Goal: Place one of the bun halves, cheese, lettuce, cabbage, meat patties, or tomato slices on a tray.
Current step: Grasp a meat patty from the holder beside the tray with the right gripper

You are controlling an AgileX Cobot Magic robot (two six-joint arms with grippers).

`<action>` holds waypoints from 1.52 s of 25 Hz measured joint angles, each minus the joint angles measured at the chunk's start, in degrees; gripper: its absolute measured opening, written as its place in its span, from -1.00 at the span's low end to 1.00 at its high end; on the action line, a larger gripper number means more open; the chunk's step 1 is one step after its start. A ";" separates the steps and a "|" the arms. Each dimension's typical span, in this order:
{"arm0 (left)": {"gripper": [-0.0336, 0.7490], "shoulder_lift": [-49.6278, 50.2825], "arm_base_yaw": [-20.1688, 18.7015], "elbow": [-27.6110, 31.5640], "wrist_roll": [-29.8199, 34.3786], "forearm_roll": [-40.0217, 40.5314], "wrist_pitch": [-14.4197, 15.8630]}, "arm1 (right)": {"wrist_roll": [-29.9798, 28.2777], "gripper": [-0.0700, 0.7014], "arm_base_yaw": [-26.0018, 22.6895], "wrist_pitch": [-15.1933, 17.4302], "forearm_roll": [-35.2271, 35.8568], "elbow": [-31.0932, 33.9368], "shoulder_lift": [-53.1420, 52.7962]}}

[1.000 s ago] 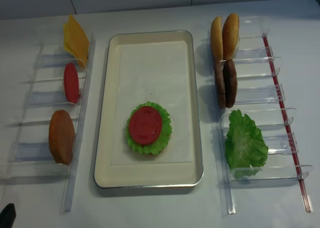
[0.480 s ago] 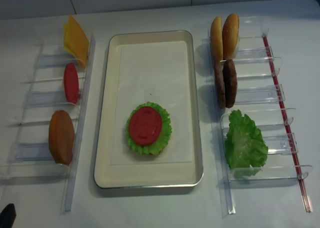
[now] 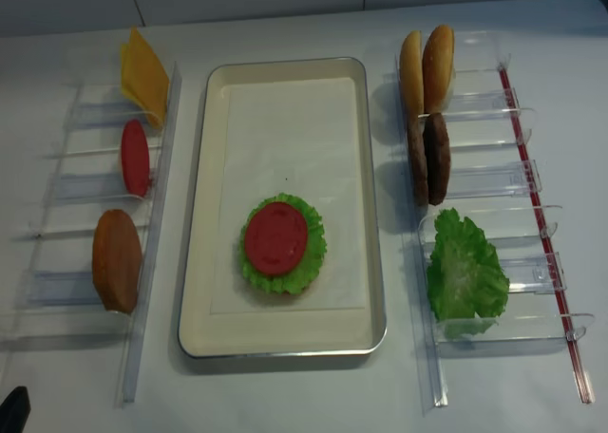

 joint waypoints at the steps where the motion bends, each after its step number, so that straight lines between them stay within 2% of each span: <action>1: 0.00 0.00 0.00 0.00 0.00 0.00 0.00 | -0.05 0.26 0.00 -0.90 0.28 -1.09 1.60; 5: -0.02 0.00 0.00 0.00 0.00 0.00 0.00 | -2.00 0.26 0.00 -3.40 3.33 -5.83 9.51; 9: -0.03 0.00 0.00 0.00 0.00 0.00 0.00 | -7.40 0.26 0.00 -3.85 10.88 -10.13 19.03; 15: -0.03 0.00 0.00 0.00 0.00 0.00 0.00 | -17.48 0.26 0.00 -2.10 22.79 -18.59 33.81; 19: -0.03 0.00 0.00 0.00 0.00 0.00 0.00 | -21.00 0.26 0.00 -0.31 27.82 -25.12 41.96; 24: -0.03 0.00 0.00 0.00 0.00 0.00 0.00 | -22.65 0.26 1.10 1.33 32.19 -31.15 50.12; 28: -0.04 0.00 0.00 0.00 0.00 0.00 0.00 | -17.42 0.26 9.03 1.67 26.26 -35.13 56.21; 34: -0.04 0.00 0.00 0.00 0.00 0.00 0.00 | 0.22 0.26 24.51 1.91 7.27 -41.23 66.52; 38: -0.04 0.00 0.00 0.00 0.00 0.00 0.00 | 9.96 0.26 29.24 2.66 0.99 -44.29 73.73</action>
